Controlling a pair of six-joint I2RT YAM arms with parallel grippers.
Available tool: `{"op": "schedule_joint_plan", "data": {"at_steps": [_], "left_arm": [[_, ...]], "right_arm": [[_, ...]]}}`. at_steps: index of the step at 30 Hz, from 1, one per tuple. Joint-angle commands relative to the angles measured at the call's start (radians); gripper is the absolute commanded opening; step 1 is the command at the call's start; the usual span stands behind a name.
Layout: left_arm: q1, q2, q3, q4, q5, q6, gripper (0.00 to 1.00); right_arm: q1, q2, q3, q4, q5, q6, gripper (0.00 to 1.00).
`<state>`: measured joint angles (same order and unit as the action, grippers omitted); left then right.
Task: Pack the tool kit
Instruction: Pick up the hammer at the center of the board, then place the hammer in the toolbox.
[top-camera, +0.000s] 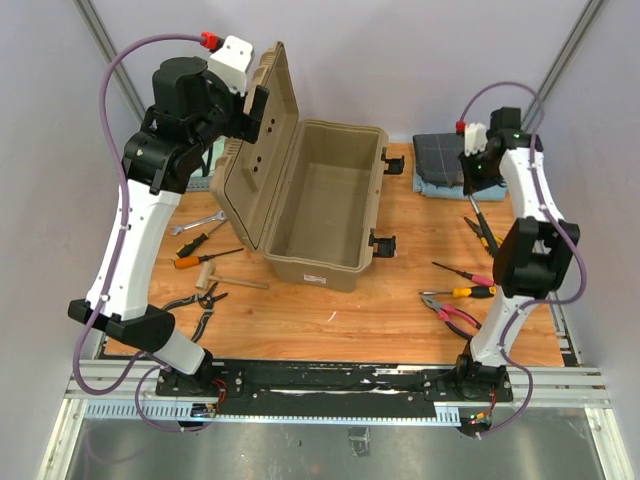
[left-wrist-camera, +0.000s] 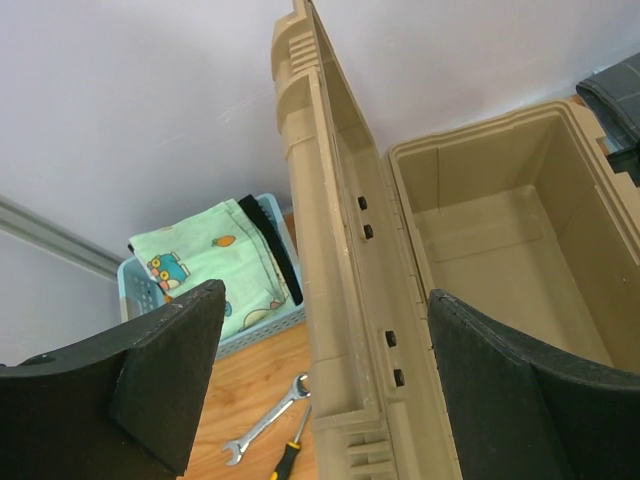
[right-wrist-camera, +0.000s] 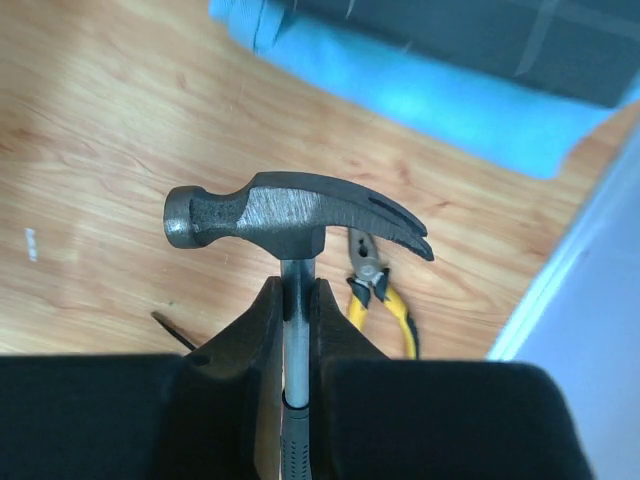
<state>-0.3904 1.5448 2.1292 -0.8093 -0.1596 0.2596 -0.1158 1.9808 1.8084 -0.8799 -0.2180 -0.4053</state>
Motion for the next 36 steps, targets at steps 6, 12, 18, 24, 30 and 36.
{"op": "schedule_joint_plan", "data": {"at_steps": [6, 12, 18, 24, 30, 36], "left_arm": [[-0.018, -0.038, 0.014, 0.029, 0.001, -0.036, 0.86], [-0.047, -0.041, 0.019, 0.027, -0.029, -0.04, 0.86], [-0.063, -0.065, -0.002, 0.025, -0.053, -0.038, 0.86], [-0.065, -0.08, -0.015, 0.028, -0.047, -0.043, 0.86], [-0.067, -0.085, -0.021, 0.027, -0.042, -0.049, 0.86], [-0.069, -0.081, -0.018, 0.03, -0.032, -0.067, 0.86]], "right_arm": [[0.103, -0.34, -0.06, 0.273, -0.234, 0.311, 0.01], [0.295, -0.418, -0.173, 0.62, -0.221, 0.622, 0.01], [0.421, -0.396, -0.168, 0.838, -0.144, 0.792, 0.01], [0.511, -0.324, -0.085, 0.884, -0.082, 0.837, 0.01], [0.577, -0.227, -0.004, 0.88, -0.045, 0.863, 0.01], [0.595, -0.143, -0.064, 0.908, 0.033, 0.945, 0.01]]}}
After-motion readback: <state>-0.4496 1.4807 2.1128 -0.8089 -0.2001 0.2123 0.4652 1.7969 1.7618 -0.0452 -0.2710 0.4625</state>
